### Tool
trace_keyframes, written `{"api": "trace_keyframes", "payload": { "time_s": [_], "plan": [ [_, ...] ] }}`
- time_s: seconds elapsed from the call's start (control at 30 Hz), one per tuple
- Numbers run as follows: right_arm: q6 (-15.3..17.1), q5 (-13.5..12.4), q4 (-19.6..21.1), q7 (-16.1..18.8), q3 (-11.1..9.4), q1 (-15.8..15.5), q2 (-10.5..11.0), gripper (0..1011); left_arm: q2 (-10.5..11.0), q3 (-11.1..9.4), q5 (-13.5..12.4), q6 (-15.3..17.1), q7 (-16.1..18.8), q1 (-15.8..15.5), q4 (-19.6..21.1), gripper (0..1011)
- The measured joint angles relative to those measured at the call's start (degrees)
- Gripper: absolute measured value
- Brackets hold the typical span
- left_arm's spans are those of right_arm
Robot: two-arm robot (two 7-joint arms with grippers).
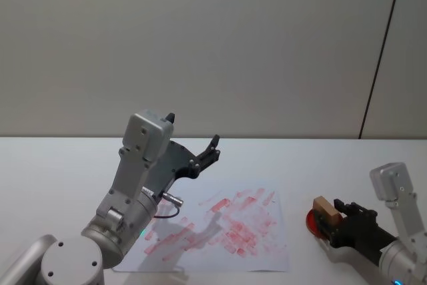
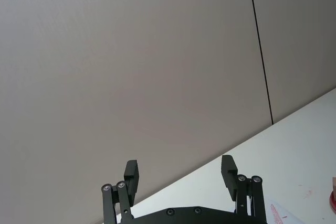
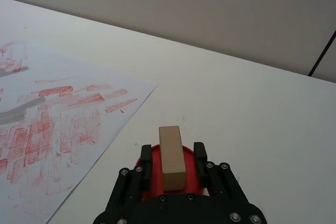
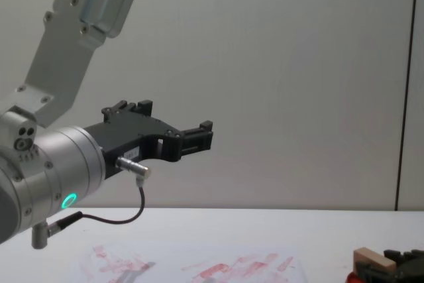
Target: Use the one hand to pick up the stamp and affix it onto the A4 paper.
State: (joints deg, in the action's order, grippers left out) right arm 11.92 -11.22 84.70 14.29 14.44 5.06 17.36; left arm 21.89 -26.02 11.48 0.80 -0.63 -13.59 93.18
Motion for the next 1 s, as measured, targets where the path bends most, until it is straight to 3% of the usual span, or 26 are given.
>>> {"api": "trace_keyframes", "payload": {
  "time_s": [0.33,1.0],
  "plan": [
    [-0.75,-0.15,-0.63,0.5,-0.05,0.51,-0.24,222,0.0,0.0,0.0,0.0,0.0,0.0,0.0,1002],
    [-2.91,-0.92,3.3,3.85,0.78,0.14,-0.57,217,0.0,0.0,0.0,0.0,0.0,0.0,0.0,1002]
  ]
}}
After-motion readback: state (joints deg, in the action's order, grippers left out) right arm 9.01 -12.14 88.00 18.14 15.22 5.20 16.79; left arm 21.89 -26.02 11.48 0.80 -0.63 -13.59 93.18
